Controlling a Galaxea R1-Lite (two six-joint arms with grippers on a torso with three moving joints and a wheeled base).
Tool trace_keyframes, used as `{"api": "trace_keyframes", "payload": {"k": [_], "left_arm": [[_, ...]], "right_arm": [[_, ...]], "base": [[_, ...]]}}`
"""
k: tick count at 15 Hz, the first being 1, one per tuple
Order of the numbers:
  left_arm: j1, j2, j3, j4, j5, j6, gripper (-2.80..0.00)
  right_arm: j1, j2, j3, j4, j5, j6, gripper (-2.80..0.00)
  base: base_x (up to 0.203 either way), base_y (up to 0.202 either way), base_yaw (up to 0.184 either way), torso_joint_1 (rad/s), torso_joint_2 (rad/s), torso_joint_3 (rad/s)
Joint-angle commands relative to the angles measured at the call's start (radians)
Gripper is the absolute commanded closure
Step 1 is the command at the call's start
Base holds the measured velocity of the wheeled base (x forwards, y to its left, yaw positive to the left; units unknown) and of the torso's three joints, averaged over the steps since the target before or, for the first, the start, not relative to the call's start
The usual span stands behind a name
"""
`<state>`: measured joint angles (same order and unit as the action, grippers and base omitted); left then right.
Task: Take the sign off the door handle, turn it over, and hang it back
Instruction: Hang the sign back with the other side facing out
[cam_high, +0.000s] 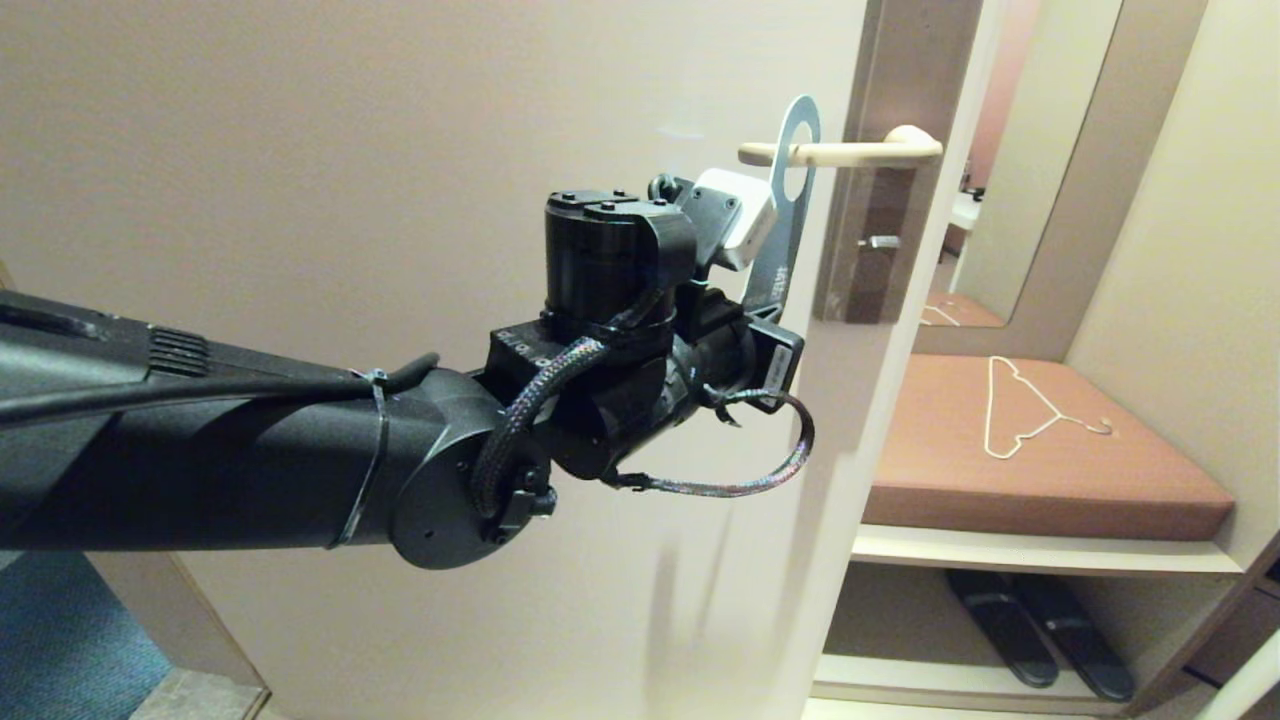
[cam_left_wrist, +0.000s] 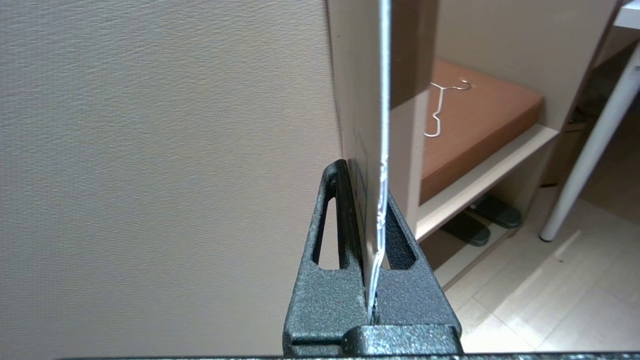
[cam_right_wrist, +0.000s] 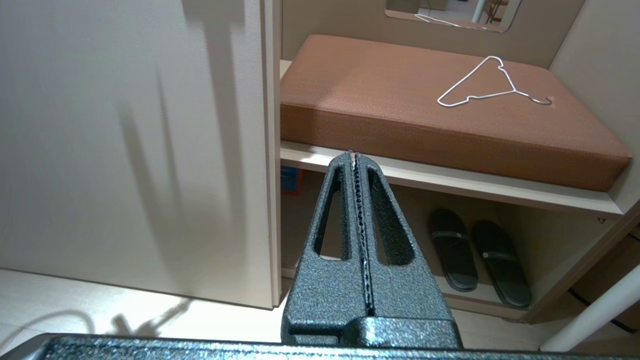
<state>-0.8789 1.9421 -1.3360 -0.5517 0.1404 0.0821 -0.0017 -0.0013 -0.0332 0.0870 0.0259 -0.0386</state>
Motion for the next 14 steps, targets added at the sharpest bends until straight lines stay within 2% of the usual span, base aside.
{"api": "trace_keyframes", "payload": {"k": [1,9,14], "left_arm": [[-0.011,0.001,0.0,-0.005,0.001,-0.001,-2.8],[-0.031,-0.02,0.001,-0.007,-0.004,-0.016,-2.8],[-0.012,-0.078,0.022,0.017,-0.003,-0.016,-2.8]], "right_arm": [[0.0,0.001,0.001,0.0,0.0,0.0,0.0],[0.0,0.001,0.0,0.0,-0.001,-0.001,0.0],[0.0,0.001,-0.001,0.0,0.0,0.0,0.0]], "base": [[0.0,0.0,0.0,0.0,0.0,0.0],[0.0,0.0,0.0,0.0,0.0,0.0],[0.0,0.0,0.0,0.0,0.0,0.0]]}}
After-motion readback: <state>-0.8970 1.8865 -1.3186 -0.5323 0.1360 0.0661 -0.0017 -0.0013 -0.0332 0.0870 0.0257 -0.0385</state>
